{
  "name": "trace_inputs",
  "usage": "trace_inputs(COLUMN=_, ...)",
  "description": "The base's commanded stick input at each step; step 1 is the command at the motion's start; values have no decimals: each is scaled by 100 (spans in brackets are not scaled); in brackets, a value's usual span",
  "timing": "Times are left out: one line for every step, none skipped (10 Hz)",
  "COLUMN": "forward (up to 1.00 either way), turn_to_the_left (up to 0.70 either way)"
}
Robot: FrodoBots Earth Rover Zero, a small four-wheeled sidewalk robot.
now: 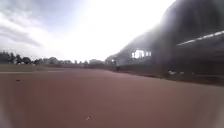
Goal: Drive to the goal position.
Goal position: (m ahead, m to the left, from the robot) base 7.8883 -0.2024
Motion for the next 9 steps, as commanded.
trace_inputs(forward=70, turn_to_the_left=0)
trace_inputs(forward=70, turn_to_the_left=0)
trace_inputs(forward=70, turn_to_the_left=0)
trace_inputs(forward=70, turn_to_the_left=0)
trace_inputs(forward=70, turn_to_the_left=0)
trace_inputs(forward=70, turn_to_the_left=0)
trace_inputs(forward=70, turn_to_the_left=0)
trace_inputs(forward=70, turn_to_the_left=0)
trace_inputs(forward=70, turn_to_the_left=0)
